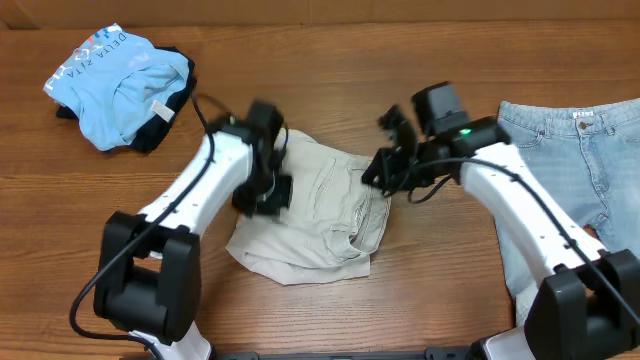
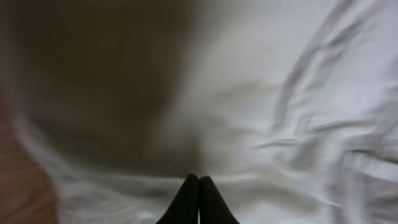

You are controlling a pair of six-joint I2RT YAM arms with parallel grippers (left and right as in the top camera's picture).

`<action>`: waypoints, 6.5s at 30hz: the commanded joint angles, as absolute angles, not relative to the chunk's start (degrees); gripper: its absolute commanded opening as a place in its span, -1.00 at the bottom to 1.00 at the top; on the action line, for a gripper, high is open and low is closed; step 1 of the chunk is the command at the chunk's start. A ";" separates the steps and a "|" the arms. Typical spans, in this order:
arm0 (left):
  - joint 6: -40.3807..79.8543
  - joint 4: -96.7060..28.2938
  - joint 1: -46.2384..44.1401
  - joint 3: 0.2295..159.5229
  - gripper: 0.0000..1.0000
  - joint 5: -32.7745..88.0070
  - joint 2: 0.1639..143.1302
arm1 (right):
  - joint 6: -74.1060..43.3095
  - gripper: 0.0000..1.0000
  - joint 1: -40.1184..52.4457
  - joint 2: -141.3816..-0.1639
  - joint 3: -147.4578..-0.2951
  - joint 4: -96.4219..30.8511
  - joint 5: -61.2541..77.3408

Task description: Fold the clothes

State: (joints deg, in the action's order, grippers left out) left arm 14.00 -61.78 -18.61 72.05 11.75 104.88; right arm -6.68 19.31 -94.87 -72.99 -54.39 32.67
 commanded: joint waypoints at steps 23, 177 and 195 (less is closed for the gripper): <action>11.53 -69.01 -9.61 78.56 -0.83 16.51 104.12 | -2.72 -0.90 28.64 -92.66 -70.98 -66.32 25.54; 15.99 -59.77 -0.97 72.79 1.00 35.94 103.77 | -44.99 -0.78 26.24 -107.63 -65.91 -27.05 16.27; 33.30 -33.98 -1.34 56.73 1.00 32.95 103.77 | -42.61 -0.78 26.28 -108.75 -64.82 -25.50 19.79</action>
State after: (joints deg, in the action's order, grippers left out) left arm 29.02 -37.23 -0.78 57.47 35.03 103.74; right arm -43.40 26.26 -107.83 -65.52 -26.35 18.46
